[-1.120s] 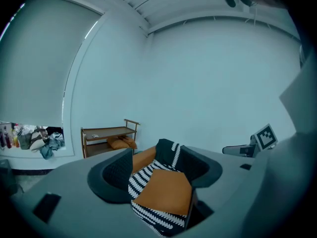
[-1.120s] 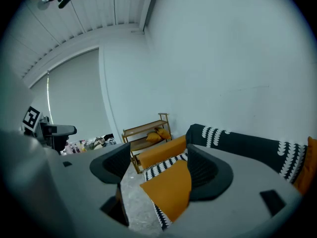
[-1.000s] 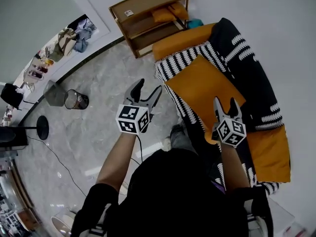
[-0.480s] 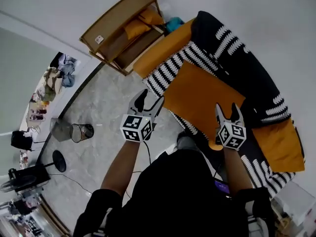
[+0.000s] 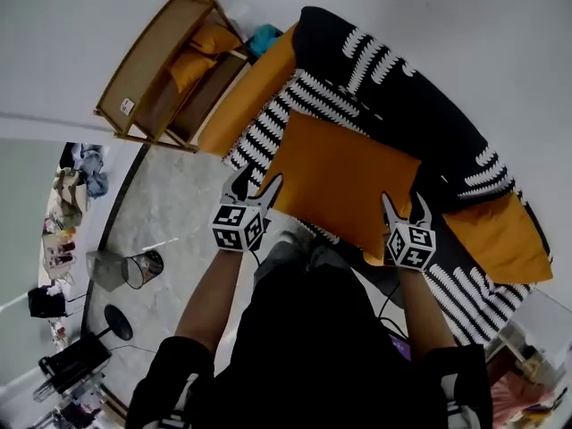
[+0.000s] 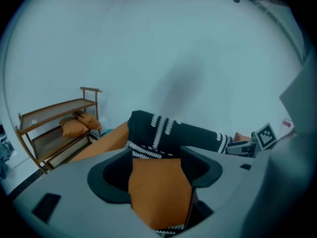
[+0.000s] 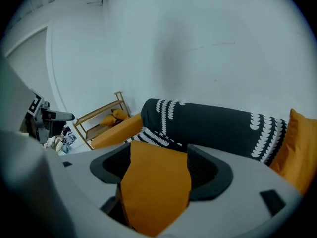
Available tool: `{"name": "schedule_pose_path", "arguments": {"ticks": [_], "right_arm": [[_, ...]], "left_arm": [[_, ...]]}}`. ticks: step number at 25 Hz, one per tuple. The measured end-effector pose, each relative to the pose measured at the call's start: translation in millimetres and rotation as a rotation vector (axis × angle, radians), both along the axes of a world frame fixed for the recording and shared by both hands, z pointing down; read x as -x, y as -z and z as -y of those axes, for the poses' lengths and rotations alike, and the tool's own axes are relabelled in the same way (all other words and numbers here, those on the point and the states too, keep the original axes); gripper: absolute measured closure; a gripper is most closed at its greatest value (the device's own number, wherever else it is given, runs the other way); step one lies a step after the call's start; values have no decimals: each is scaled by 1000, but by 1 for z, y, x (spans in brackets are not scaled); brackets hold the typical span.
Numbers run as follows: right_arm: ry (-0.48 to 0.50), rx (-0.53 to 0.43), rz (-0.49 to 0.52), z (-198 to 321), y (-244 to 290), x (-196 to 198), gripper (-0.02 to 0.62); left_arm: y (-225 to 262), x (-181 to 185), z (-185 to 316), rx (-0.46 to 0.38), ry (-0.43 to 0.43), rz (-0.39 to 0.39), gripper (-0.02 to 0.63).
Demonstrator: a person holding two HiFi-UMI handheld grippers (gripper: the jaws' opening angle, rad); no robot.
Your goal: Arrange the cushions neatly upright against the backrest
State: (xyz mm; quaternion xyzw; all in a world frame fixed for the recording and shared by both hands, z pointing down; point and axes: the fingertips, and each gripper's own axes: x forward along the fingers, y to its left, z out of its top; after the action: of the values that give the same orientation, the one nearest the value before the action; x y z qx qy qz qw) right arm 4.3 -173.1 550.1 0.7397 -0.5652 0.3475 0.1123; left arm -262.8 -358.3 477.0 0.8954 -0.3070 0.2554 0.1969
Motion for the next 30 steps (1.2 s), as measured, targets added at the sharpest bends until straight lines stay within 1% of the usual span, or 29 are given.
{"name": "schedule_pose_path", "arguments": {"ticks": [3,7,13,16,19,23,26,30], "right_arm": [[-44,49,6,-21,-19,-11,224],[-123,104,39,-38,-51,-29,224],[-191,152,58,-34,-87,-55,222],[-239,180,72,-28,-111,-71,213],[-300,222,101,-32,-133,-75,209],[-306,259,130,-19,-163,-79,202],[-301,294,171,-14,-186,-84,172],[-284,375,212,-19,-219,-88,136]], "left_arm": [[-28,-12,6,45,-32,38,287],[-66,-28,19,95,-56,98,287],[-127,-40,40,167,-99,195,267],[-155,-45,57,192,-106,220,259],[-183,-44,63,244,-111,237,258],[-221,-45,80,300,-117,248,244],[-251,-46,88,347,-125,255,232],[-291,-46,86,423,-165,287,204]]}}
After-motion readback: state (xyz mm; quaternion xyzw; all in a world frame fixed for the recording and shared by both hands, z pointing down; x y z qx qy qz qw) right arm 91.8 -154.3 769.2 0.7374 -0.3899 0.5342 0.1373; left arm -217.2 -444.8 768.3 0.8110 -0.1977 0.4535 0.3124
